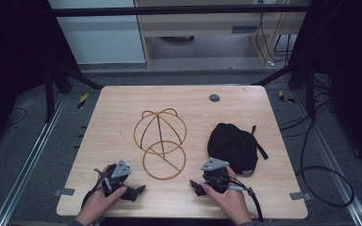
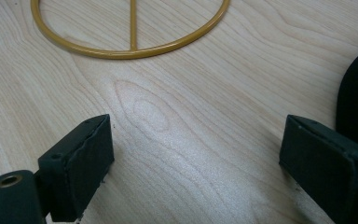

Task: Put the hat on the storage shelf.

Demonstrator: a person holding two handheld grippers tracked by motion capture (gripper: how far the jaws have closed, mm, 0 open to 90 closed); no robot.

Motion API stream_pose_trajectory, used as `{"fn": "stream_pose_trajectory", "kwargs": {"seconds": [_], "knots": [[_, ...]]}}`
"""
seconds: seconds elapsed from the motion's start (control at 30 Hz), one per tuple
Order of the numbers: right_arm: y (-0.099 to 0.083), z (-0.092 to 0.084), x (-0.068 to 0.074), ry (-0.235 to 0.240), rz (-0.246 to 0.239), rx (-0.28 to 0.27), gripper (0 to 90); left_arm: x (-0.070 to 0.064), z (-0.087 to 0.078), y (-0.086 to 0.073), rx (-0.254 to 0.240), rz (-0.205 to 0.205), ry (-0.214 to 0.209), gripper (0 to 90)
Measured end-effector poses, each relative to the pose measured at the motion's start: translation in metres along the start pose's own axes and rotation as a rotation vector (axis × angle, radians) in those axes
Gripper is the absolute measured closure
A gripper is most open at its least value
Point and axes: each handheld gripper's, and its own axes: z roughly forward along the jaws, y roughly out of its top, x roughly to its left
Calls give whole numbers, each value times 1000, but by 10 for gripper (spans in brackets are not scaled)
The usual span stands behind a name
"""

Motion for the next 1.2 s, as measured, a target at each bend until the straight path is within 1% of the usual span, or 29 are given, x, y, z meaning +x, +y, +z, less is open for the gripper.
{"fn": "stream_pose_trajectory", "kwargs": {"seconds": [0.03,0.3,0.43,0.47,0.5,0.53,0.57,0.67,0.77,0.8,0.87,0.9,0.93,0.97,1.0,1.03,1.07,1.1,1.17,1.2], "knots": [[0,0,-1,-2,-5,4,93,0,0,0,0,-1,-1,0],[1,1,-1,-5,4,7,77,0,0,0,0,0,-1,0],[0,0,-1,-24,19,7,76,0,0,0,0,-3,-2,0],[0,-1,-1,-29,27,11,84,0,0,0,0,-3,-2,0],[0,-2,-1,-35,23,21,91,0,0,0,0,0,-1,0],[1,-4,0,-38,17,23,95,0,0,0,1,0,-1,0],[2,-7,0,-47,7,8,103,1,0,0,1,0,-1,0],[5,-15,3,-34,14,-17,108,0,0,0,1,0,-1,0],[12,-25,3,-70,-8,-20,117,1,0,0,-2,-1,-2,0],[14,-29,3,-80,-6,-17,122,1,0,0,-1,-1,-2,0],[19,-38,2,-97,-9,-28,125,1,0,0,1,2,-1,0],[23,-43,1,-114,-7,-24,125,1,0,0,0,0,-1,0],[29,-53,-3,-131,-3,-19,115,1,0,0,0,0,-1,0],[29,-53,-3,-131,-3,-19,115,1,0,0,0,-1,-2,0],[35,-66,-10,-146,-7,-17,107,1,0,0,0,-2,-2,0],[35,-66,-10,-146,-7,-17,107,1,0,0,0,-2,-2,0],[40,-77,-20,-159,-2,-2,109,1,0,0,1,0,-1,0],[40,-77,-20,-159,-2,-2,109,1,0,0,1,0,-1,0],[44,-86,-32,-193,5,37,112,1,0,0,1,0,-2,0],[49,-95,-42,-226,-4,67,122,1,0,0,1,0,-1,0]]}}
